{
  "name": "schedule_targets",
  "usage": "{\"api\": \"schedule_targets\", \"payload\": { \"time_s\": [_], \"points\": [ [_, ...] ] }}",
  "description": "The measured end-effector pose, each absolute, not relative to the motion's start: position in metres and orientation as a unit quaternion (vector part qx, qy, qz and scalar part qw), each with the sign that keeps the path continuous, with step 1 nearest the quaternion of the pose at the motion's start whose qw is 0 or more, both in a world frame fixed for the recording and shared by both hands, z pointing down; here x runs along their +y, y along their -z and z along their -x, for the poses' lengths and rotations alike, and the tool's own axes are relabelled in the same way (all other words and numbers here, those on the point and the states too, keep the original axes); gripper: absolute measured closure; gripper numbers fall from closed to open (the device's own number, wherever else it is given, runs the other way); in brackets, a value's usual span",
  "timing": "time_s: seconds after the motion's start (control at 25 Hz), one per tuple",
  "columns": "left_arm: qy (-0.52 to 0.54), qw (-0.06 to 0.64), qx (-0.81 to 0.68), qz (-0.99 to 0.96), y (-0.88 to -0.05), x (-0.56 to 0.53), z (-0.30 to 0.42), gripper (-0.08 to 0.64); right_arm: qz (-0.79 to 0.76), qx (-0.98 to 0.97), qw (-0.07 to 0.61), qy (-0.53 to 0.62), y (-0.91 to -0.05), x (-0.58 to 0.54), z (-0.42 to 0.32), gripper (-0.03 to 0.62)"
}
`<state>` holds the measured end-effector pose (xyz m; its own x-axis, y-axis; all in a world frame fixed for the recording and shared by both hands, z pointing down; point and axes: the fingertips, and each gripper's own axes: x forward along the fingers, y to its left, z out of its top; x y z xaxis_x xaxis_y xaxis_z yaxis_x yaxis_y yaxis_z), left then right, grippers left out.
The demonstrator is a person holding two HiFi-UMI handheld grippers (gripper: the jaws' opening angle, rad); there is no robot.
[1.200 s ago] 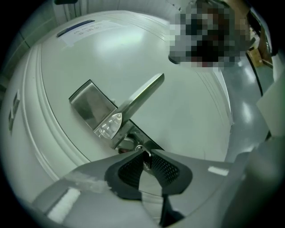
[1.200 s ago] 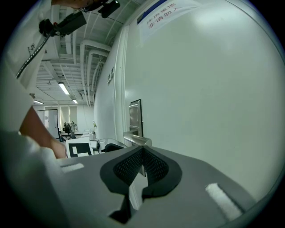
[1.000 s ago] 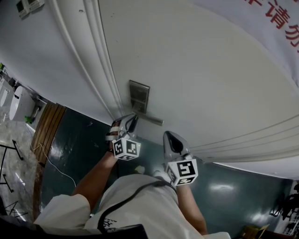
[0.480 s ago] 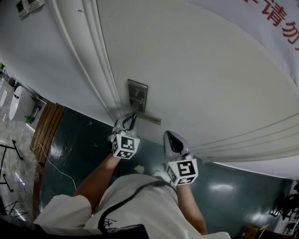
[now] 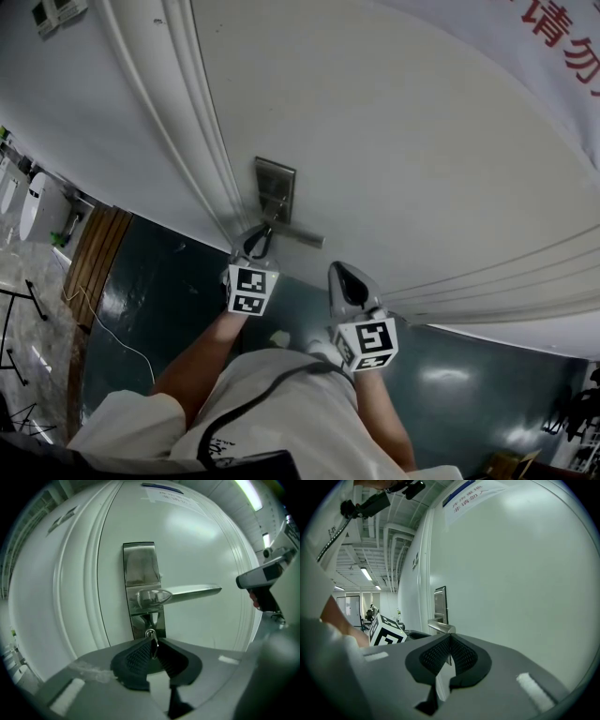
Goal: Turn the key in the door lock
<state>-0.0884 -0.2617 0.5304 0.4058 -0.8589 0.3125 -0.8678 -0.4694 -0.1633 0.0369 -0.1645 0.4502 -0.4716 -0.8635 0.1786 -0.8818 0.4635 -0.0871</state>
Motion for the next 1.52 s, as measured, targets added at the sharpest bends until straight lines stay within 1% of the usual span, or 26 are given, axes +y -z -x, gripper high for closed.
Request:
{"api": "schedule_targets", "payload": {
  "time_s": [0.24, 0.72, 1.12, 1.52],
  "points": [
    [-0.177, 0.021, -0.517, -0.837, -0.531, -0.262, 0.088, 0.517, -0.512, -0.853, 0.056, -0.081, -0.449, -0.162, -0.039, 0.583],
    [-0.148, 0.064, -0.519, -0.840, -0.532, -0.262, 0.090, 0.525, -0.512, -0.853, 0.058, -0.079, -0.450, -0.157, -0.039, 0.583],
    [-0.105, 0.126, -0.514, -0.842, -0.530, -0.262, 0.090, 0.529, -0.513, -0.853, 0.061, -0.078, -0.450, -0.155, -0.039, 0.583],
    [-0.038, 0.225, -0.498, -0.837, -0.533, -0.263, 0.094, 0.534, -0.516, -0.851, 0.063, -0.081, -0.450, -0.153, -0.038, 0.583]
  ]
}}
